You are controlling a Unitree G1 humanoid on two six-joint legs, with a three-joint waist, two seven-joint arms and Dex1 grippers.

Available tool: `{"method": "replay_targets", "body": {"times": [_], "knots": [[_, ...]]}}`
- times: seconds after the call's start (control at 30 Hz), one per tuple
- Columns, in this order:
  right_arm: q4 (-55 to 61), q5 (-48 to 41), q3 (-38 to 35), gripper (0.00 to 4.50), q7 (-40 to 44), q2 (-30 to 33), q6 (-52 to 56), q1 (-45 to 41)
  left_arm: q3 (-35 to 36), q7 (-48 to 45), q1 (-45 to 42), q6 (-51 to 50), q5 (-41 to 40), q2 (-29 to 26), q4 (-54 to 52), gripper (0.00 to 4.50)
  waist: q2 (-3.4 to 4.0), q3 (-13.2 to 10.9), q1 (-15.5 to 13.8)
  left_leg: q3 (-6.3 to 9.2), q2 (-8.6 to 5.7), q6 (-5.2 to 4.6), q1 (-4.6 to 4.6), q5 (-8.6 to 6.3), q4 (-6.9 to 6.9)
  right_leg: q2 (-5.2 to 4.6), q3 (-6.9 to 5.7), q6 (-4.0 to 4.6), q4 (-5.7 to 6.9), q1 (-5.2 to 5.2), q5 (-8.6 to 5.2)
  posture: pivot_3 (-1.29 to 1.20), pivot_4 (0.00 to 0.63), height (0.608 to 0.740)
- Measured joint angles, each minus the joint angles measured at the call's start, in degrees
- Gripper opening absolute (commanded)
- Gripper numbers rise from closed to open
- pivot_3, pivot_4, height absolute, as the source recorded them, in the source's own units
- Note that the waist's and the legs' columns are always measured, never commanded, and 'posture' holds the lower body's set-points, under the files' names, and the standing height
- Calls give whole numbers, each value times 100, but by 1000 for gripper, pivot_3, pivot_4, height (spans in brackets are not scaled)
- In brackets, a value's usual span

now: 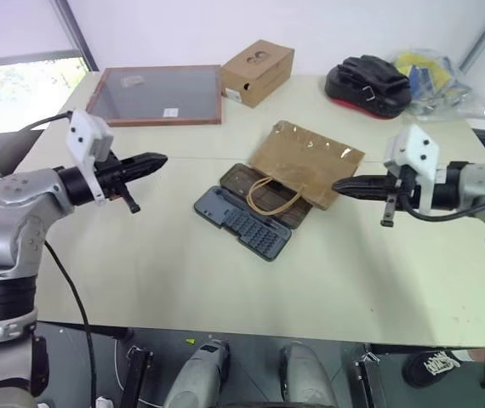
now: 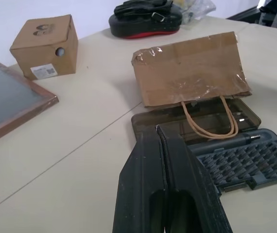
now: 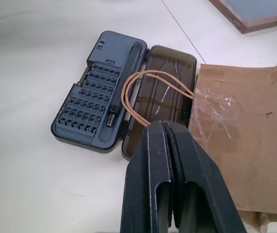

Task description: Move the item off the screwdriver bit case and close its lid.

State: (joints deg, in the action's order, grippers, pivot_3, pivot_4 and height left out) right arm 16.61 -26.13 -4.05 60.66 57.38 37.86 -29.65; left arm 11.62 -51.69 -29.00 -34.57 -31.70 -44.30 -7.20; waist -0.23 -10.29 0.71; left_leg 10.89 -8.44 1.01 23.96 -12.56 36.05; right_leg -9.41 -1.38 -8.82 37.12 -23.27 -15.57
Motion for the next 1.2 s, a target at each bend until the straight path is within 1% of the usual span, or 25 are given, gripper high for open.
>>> {"method": "replay_targets", "body": {"times": [0.3, 0.33, 0.4, 0.47, 0.57, 0.63, 0.8, 0.93, 1.07, 1.2], "knots": [[4, -31, 0, 53, -125, -9, 62, 23, -104, 46, -3, 8, 0, 10, 7, 0, 0, 0, 1, 0, 0, 0, 0, 0, 0, 0, 0, 0, 0, 0, 0, 0, 150, 740], [4, -60, -2, 287, -148, -18, 77, 24, -120, 53, -3, 8, 0, 13, 8, 0, 0, 0, 1, 0, 0, 0, 0, 0, 0, 0, 0, 0, 0, 0, 0, 0, 150, 740], [3, -102, -59, 899, -312, -144, 141, 16, -133, 63, -11, 20, 0, 68, 31, 0, 0, 0, 2, 0, 0, 0, 0, 0, 0, 0, 0, 0, 0, 0, 0, 0, 150, 740], [-17, -103, -73, 1872, -551, -286, 213, 1, -181, 76, -12, 31, 6, 132, 44, 0, 0, 0, 0, 0, 0, 0, 0, 0, 1, 0, 1, 1, 1, 0, 1, 0, 150, 740], [-132, -1, -101, 3517, -959, -513, 261, -8, -213, 149, -7, 117, 108, 276, 47, 0, -1, 1, -3, 0, 0, 1, 0, 0, 3, 0, 1, 1, 0, 2, 1, 0, 150, 740], [-307, 126, -102, 4477, -1335, -744, 284, -7, -361, 223, 25, 189, 197, 418, 46, 0, -1, 1, -6, 0, -1, 1, 0, 1, 2, 0, 1, 2, 1, 1, 1, 0, 150, 740], [-752, 337, -235, 4477, -2245, -1271, 398, -211, -620, 351, 136, 236, 325, 663, 31, 0, -1, 1, 10, -1, 0, 5, 1, 4, 1, 0, 3, 6, 4, -4, 3, 0, 150, 740], [-1302, 414, -511, 4477, -3068, -1974, 433, -739, -660, 442, 109, 270, 411, 782, 34, 0, 0, 1, 27, -4, 4, 10, -1, 7, 1, 4, 5, 9, 5, -4, 6, 0, 150, 740], [-1985, 459, -584, 4477, -3534, -2526, 440, -1012, -772, 467, 80, 334, 534, 872, 59, 0, 0, 1, 17, -4, 3, 26, -1, 16, 2, 4, 5, 9, 4, -3, 6, 0, 150, 740], [-2531, 511, -545, 4477, -3676, -2855, 400, -1053, -811, 524, 73, 396, 621, 891, 64, 0, 0, 1, 22, -4, 3, 29, -1, 18, 2, 4, 6, 10, 5, -3, 6, 0, 150, 740]]}}
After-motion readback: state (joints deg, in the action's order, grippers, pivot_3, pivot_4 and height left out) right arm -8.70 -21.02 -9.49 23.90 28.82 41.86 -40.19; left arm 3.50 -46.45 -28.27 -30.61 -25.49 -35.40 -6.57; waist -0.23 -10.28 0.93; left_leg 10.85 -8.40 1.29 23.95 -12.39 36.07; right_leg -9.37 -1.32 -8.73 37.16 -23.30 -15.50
